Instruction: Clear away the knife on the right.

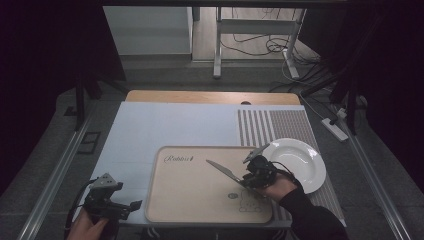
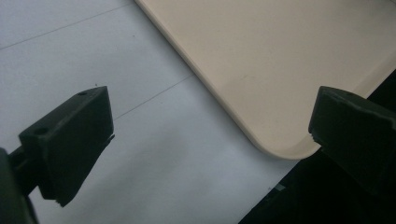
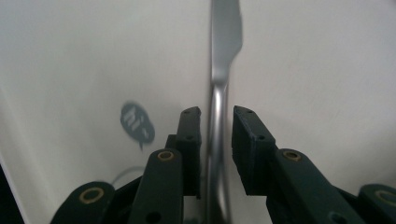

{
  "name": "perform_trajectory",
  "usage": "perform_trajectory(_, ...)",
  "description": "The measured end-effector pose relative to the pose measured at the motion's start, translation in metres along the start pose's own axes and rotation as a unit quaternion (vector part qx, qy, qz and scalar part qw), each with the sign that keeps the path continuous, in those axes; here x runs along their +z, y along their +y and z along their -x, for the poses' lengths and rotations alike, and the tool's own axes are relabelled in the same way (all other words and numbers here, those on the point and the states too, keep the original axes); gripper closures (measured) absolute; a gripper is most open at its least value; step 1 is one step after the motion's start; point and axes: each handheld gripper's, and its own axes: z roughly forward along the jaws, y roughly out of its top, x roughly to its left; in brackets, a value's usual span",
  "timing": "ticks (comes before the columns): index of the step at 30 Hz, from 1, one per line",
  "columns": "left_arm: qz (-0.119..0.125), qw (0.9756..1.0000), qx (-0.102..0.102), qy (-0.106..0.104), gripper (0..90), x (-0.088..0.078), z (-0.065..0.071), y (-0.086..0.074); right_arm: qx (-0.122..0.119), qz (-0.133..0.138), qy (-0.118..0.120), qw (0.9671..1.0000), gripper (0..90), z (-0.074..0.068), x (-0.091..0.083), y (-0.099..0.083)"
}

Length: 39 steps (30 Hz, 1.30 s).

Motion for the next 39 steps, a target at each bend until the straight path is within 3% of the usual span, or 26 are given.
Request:
perform_trajectory(3,0.000,1.0000,0.000,0.000,1.0,0.000,0.000,0.000,-0.021,0.011,0.007,0.9997,90.0,-0.002,0.003,0.015)
perform_trajectory(9,0.003,1.0000,0.001,-0.001,1.0,0.000,0.000,0.000,-0.058,-0.003,0.014,0.9982,90.0,-0.010,0.030,0.045)
perform_trajectory(13,0.004,1.0000,0.001,-0.001,1.0,0.000,0.000,-0.001,-0.076,-0.014,0.008,0.9970,90.0,-0.010,0.049,0.055)
perform_trajectory(15,0.004,1.0000,0.001,-0.001,1.0,0.000,0.000,-0.001,-0.073,-0.011,0.012,0.9972,90.0,-0.006,0.051,0.055)
perform_trajectory(18,0.002,1.0000,0.002,-0.001,1.0,0.000,0.000,0.000,-0.070,-0.013,-0.015,0.9973,90.0,0.001,0.047,0.051)
perform_trajectory(22,0.001,1.0000,0.002,0.000,1.0,0.000,0.000,0.000,-0.049,-0.012,-0.024,0.9985,90.0,0.013,0.040,0.042)
perform_trajectory(39,0.001,1.0000,0.002,0.000,1.1,0.000,0.000,0.000,-0.018,-0.019,-0.027,0.9993,90.0,0.027,0.023,0.017)
